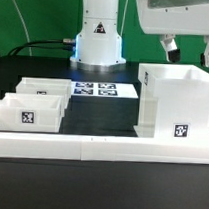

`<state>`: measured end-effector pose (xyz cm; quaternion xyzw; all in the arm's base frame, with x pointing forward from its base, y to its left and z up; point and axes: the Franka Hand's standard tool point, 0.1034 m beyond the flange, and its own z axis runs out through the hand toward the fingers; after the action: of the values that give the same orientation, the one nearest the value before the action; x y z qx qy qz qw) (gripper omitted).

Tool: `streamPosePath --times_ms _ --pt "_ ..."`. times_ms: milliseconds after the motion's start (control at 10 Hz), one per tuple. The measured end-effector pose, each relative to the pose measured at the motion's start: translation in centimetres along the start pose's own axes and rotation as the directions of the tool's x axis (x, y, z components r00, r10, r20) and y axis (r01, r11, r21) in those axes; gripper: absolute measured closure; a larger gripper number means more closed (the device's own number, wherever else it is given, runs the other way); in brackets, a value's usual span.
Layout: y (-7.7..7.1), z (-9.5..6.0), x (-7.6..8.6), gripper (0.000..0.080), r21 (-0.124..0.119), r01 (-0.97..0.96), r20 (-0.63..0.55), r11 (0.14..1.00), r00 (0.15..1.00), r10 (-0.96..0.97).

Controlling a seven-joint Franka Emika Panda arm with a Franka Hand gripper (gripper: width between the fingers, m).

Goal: Assemble drawer

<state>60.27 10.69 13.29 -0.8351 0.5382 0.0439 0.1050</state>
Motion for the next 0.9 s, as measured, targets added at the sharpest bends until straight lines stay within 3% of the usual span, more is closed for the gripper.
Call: streamPosePath --times_ms 200,300,500,600,800,900 --pt "0.0 0.2 0.0 0.0151 -0.002 0.114 0.000 0.993 0.993 -0.114" --pt "0.3 0.2 0.1 0.0151 -0.017 0.241 0.003 0.970 0.971 -0.241" --pt "1.4 -0.4 0.7 0.0151 -0.058 0.496 0.009 0.866 0.868 -0.496" --pt "1.9 -0.9 1.2 0.0151 -0.062 0.580 0.010 0.812 0.814 -0.580" --pt "3.7 -1.6 3.6 0.0151 -0.067 0.726 0.010 0.685 0.687 -0.727" --pt "4.4 -1.9 4.9 0.0151 -0.057 0.769 0.012 0.636 0.638 -0.770"
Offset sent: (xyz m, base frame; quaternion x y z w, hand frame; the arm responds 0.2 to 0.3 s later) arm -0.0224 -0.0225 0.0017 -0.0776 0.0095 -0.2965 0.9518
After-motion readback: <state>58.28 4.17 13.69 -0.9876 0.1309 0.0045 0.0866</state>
